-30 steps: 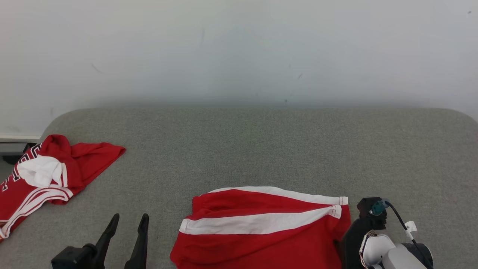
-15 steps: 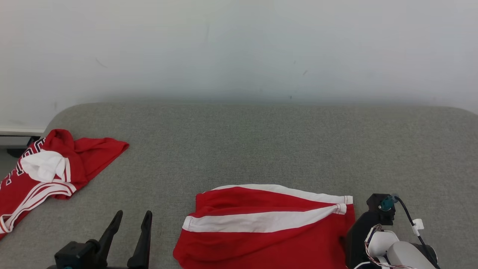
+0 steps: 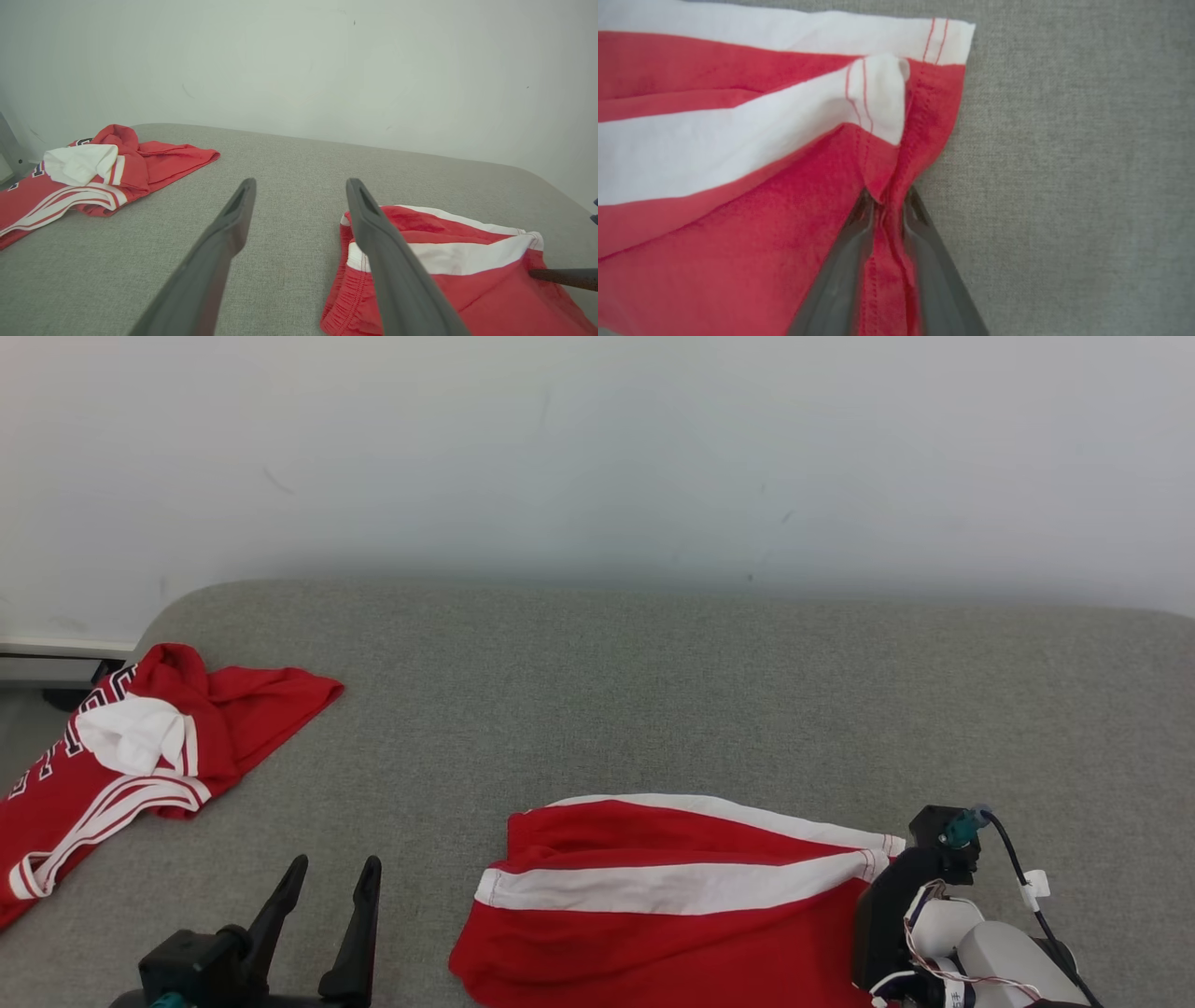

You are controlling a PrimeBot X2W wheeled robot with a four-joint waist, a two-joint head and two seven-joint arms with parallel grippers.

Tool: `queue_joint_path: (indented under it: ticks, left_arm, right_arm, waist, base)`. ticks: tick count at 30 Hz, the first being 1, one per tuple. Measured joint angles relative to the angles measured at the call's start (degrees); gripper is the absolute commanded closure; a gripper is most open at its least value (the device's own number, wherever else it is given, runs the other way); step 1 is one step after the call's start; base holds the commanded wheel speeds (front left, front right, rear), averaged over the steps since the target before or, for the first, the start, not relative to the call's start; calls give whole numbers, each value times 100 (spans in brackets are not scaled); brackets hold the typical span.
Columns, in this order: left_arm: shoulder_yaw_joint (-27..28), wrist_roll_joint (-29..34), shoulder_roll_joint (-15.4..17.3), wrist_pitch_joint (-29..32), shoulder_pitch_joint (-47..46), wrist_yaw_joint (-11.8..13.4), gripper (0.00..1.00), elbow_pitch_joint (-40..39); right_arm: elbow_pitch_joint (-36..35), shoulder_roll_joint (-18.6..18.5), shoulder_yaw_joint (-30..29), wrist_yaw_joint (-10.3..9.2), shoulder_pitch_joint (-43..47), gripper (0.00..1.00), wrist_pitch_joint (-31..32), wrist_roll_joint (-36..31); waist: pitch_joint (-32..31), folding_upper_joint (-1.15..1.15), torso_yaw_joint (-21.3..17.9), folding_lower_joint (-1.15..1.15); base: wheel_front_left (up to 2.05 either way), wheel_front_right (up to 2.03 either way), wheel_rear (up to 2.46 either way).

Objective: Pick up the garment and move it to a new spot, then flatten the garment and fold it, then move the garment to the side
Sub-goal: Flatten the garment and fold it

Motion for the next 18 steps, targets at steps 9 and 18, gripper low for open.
queue_joint_path:
  ticks: [9,18]
  left_arm:
    - [10,-10,3,0,0,-5,0,56]
    - [0,-10,-2,-8,2,-49,0,86]
  right_arm:
    - [55,-24,-302,1,-48,100,0,180]
    - [-64,-977,-1009,0,165,100,-54,252]
  waist:
    - [-22,0,-24,0]
    - [-60,0,-110,0]
  base:
    - [0,0,0]
    - [0,0,0]
